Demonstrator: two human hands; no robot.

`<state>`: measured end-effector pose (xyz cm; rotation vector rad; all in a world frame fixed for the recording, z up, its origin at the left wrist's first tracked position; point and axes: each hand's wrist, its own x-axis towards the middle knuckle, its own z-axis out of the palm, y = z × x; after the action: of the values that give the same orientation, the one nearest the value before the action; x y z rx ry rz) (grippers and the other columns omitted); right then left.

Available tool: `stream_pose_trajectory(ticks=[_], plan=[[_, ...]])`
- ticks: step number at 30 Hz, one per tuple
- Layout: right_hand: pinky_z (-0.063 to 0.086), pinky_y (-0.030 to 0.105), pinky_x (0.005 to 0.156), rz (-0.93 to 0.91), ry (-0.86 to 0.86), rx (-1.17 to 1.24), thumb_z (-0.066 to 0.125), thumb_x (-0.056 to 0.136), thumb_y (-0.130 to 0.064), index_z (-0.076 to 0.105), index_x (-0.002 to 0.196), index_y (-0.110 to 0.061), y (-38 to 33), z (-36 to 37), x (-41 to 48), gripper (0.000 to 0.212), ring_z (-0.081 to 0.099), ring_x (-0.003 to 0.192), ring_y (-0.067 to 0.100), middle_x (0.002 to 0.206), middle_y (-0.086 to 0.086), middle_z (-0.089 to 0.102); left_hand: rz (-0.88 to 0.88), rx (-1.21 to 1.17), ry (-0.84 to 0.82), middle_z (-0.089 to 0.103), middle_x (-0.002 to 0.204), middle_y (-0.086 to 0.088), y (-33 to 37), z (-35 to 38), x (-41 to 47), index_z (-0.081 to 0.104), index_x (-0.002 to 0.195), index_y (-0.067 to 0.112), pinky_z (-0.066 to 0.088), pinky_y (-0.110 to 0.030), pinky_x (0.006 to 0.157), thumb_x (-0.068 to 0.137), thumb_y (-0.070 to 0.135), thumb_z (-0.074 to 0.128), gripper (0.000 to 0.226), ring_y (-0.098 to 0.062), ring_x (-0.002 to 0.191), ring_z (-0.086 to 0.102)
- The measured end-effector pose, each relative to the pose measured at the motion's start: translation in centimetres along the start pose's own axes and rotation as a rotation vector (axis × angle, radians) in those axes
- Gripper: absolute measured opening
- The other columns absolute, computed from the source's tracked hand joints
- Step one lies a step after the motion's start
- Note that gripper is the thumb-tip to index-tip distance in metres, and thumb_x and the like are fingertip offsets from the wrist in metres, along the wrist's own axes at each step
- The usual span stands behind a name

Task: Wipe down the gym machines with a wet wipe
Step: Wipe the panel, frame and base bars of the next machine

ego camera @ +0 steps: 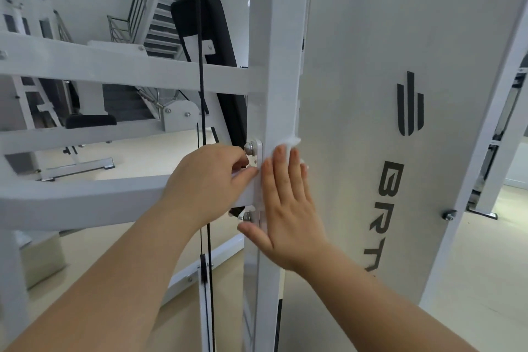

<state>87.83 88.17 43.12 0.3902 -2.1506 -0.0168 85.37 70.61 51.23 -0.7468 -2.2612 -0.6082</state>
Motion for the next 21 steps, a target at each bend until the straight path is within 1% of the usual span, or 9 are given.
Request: stream_pose_trajectory(ticks=[2, 5, 7, 9, 12, 14, 17, 19, 21], plan=[[0.006, 0.057, 0.125, -0.018, -0.013, -0.031, 0.02, 0.098, -0.073, -0.002, 0.16, -0.003, 0.6, 0.2, -0.3, 0.097, -0.008, 0.155, 0.042, 0.167, 0.019, -0.017, 0.019, 0.013, 0.046, 0.065, 0.085, 0.008, 0.2, 0.1, -0.5, 0.068, 0.09, 0.025, 0.043, -0.033, 0.072, 0.095, 0.046, 0.058, 0.024, -0.018, 0.083, 0.057], [0.0, 0.054, 0.127, -0.015, 0.022, -0.052, 0.027, 0.096, -0.074, -0.005, 0.159, -0.002, 1.6, -1.8, 3.0, 0.1, -0.011, 0.155, 0.041, 0.166, 0.019, -0.018, 0.052, 0.015, 0.139, 0.065, 0.083, 0.003, 0.7, 0.5, -1.4, 0.069, 0.086, 0.018, 0.049, -0.039, 0.073, 0.093, 0.032, 0.057, 0.02, -0.023, 0.083, 0.058], [-0.003, 0.052, 0.127, -0.009, 0.038, -0.056, 0.027, 0.095, -0.074, -0.005, 0.159, 0.0, 1.8, -2.8, 4.7, 0.103, -0.014, 0.154, 0.04, 0.165, 0.02, -0.018, 0.037, 0.034, 0.212, 0.066, 0.084, 0.0, 0.5, 0.4, -2.1, 0.069, 0.085, 0.015, 0.049, -0.043, 0.074, 0.09, 0.025, 0.055, 0.018, -0.026, 0.083, 0.057], [-0.004, 0.052, 0.126, 0.003, 0.034, -0.019, 0.027, 0.095, -0.074, -0.004, 0.159, 0.001, 1.0, -2.7, 4.2, 0.103, -0.015, 0.154, 0.041, 0.166, 0.022, -0.017, 0.048, 0.117, 0.278, 0.067, 0.086, -0.003, -0.2, 0.4, -3.0, 0.07, 0.087, 0.013, 0.048, -0.044, 0.073, 0.087, 0.022, 0.059, 0.014, -0.029, 0.084, 0.057], [-0.001, 0.054, 0.127, 0.01, -0.025, 0.001, 0.029, 0.096, -0.074, -0.005, 0.159, 0.001, -0.9, -0.7, 0.8, 0.103, -0.013, 0.154, 0.042, 0.167, 0.023, -0.015, 0.065, 0.194, 0.311, 0.068, 0.09, -0.005, -1.3, 0.4, -4.5, 0.072, 0.092, 0.011, 0.046, -0.045, 0.075, 0.086, 0.023, 0.063, 0.016, -0.032, 0.085, 0.058], [0.002, 0.054, 0.127, -0.015, -0.018, -0.018, 0.03, 0.097, -0.073, -0.002, 0.159, 0.0, -1.3, 0.2, -0.4, 0.102, -0.01, 0.155, 0.042, 0.167, 0.022, -0.012, 0.088, 0.217, 0.3, 0.068, 0.093, -0.005, -1.6, 0.5, -5.0, 0.072, 0.097, 0.011, 0.046, -0.044, 0.077, 0.085, 0.024, 0.064, 0.019, -0.032, 0.087, 0.059], [0.0, 0.052, 0.127, -0.016, 0.023, -0.045, 0.024, 0.098, -0.073, -0.005, 0.159, -0.001, -0.4, -0.8, 2.2, 0.1, -0.011, 0.155, 0.039, 0.167, 0.021, -0.013, 0.107, 0.201, 0.281, 0.068, 0.094, -0.004, -2.1, 0.2, -4.8, 0.073, 0.099, 0.013, 0.046, -0.043, 0.078, 0.086, 0.027, 0.064, 0.021, -0.029, 0.088, 0.059], [-0.002, 0.052, 0.127, 0.039, 0.046, -0.045, 0.023, 0.098, -0.072, -0.01, 0.158, -0.001, 0.2, -2.0, 4.6, 0.099, -0.014, 0.155, 0.039, 0.166, 0.021, -0.017, 0.094, 0.18, 0.284, 0.068, 0.094, -0.003, -2.2, 0.2, -4.7, 0.074, 0.099, 0.014, 0.046, -0.043, 0.078, 0.087, 0.029, 0.063, 0.022, -0.028, 0.088, 0.059], [-0.002, 0.054, 0.127, 0.079, 0.066, -0.019, 0.025, 0.098, -0.07, -0.008, 0.158, 0.001, 0.3, -2.3, 5.3, 0.099, -0.014, 0.155, 0.039, 0.166, 0.022, -0.018, 0.089, 0.179, 0.305, 0.069, 0.098, -0.005, -2.0, 0.6, -5.2, 0.074, 0.103, 0.012, 0.047, -0.044, 0.082, 0.087, 0.028, 0.062, 0.025, -0.03, 0.091, 0.06]])
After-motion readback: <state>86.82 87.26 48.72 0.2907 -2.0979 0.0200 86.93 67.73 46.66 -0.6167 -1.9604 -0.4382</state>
